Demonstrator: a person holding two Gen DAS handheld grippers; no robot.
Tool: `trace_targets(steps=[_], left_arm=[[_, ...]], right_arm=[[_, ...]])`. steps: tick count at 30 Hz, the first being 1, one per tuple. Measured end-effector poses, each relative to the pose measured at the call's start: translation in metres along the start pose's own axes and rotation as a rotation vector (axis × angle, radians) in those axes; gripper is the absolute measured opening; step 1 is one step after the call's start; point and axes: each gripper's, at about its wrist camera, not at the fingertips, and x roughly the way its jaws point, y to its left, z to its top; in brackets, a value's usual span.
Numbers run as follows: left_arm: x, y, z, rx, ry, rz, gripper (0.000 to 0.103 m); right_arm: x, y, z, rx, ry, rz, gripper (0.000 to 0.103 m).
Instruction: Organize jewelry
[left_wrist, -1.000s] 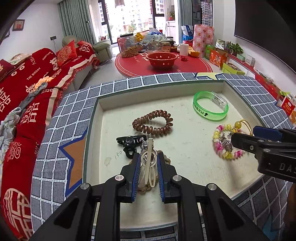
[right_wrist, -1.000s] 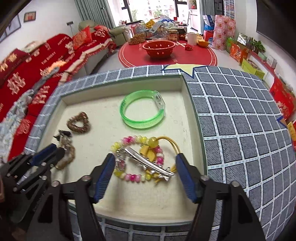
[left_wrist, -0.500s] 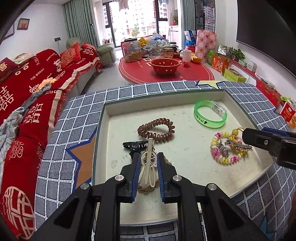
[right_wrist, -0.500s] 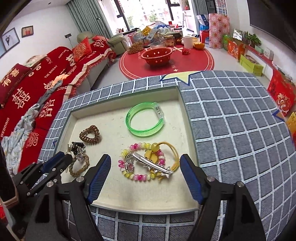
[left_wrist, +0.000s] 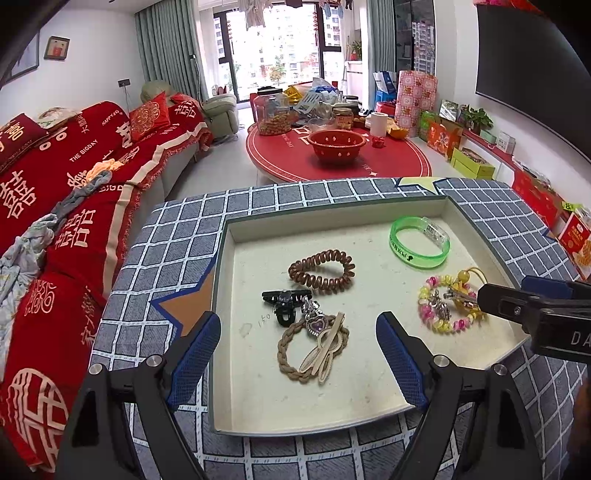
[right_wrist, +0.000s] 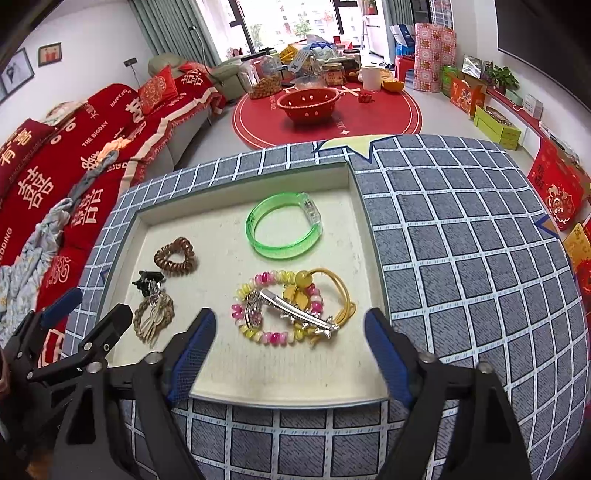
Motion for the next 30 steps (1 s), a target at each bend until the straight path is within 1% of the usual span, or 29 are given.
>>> trace_targets(steps=[1,4,5,6,9,13,17,24,30], left_arm=[[-0.002,0.0,-0.002,0.002,0.001,0.003,0.096],[-0.006,0.002,-0.007,-0.001,0.001,0.017,0.097],[-0.008,0.004,-0.008,-0.004,0.003,0.017,0.103],[-0.009,0.005,-0.01,-0.008,0.01,0.014,0.103],[-0.014,0.006,-0.02,-0.012,0.005,0.012,0.103],[-0.025,0.008,-0.032,-0.011,-0.003,0.022,0.103],[-0.04,0.007,-0.043,-0.016,-0.015,0.03,0.103],[-0.062,0.003,-0.071,-0.02,-0.012,0.029,0.103],[-0.08,0.002,-0.095,-0.054,-0.015,0.018,0.103]], right_arm=[[0.0,0.0,-0.002,-0.001,0.001,0.001,0.093],[-0.002,0.001,-0.007,0.005,0.005,0.009,0.094],[-0.003,0.001,-0.009,0.009,0.008,0.016,0.098],[-0.004,0.001,-0.011,0.012,0.007,0.022,0.103],[-0.008,0.001,-0.022,0.011,-0.007,0.037,0.103],[-0.017,0.003,-0.031,0.006,-0.015,0.027,0.103],[-0.027,0.004,-0.04,-0.006,-0.013,0.009,0.103],[-0.041,0.0,-0.065,-0.004,0.002,0.009,0.103],[-0.058,0.004,-0.094,-0.019,-0.039,-0.026,0.103]])
